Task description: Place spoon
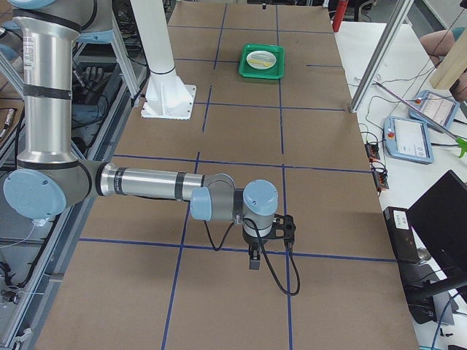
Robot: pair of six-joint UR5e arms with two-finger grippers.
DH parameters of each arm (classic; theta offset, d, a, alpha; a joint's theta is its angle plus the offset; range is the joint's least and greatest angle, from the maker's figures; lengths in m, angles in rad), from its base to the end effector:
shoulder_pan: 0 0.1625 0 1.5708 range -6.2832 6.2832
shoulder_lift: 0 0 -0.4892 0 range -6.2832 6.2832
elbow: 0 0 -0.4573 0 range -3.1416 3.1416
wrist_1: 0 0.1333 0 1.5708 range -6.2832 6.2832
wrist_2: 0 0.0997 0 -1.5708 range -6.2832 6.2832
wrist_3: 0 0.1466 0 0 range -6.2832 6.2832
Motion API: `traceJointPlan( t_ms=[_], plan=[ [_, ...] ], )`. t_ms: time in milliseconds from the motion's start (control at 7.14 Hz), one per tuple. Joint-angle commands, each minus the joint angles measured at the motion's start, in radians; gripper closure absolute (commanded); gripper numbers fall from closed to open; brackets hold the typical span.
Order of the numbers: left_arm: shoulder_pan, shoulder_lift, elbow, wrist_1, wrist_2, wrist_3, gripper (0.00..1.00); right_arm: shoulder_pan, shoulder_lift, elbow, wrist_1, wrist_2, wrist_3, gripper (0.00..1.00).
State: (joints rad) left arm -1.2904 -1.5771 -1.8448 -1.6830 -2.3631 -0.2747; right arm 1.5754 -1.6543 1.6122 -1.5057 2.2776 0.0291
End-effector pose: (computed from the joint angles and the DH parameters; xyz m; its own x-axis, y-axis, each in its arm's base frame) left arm 0.1311 -0.5596 0.5822 0.6463 0.1981 -0.7369 -0.0835 0.9783 0.1897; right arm 0.0405 -0.5181 0.7784 0.7600 0.0177 0.6496 -0.0267 0.9996 0.0041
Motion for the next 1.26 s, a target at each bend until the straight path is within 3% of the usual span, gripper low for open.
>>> traceJointPlan(
  t_ms=[0,560,840,1120],
  plan=[
    [0.185,-0.037,-0.034,-0.035,0.146,-0.188,0.00,0.000,-0.001,0.000,0.001,0.000,0.000,0.00],
    [0.414,-0.147,0.040,-0.109,0.154,-0.372,0.07,0.000,-0.001,0.000,-0.001,0.000,0.000,0.00],
    [0.419,-0.230,0.108,-0.112,0.151,-0.362,0.12,0.000,-0.001,0.000,-0.001,0.000,0.000,0.00],
    [0.427,-0.231,0.127,-0.147,0.156,-0.341,0.17,0.000,-0.001,0.000,0.001,-0.001,0.000,0.00]
  ],
)
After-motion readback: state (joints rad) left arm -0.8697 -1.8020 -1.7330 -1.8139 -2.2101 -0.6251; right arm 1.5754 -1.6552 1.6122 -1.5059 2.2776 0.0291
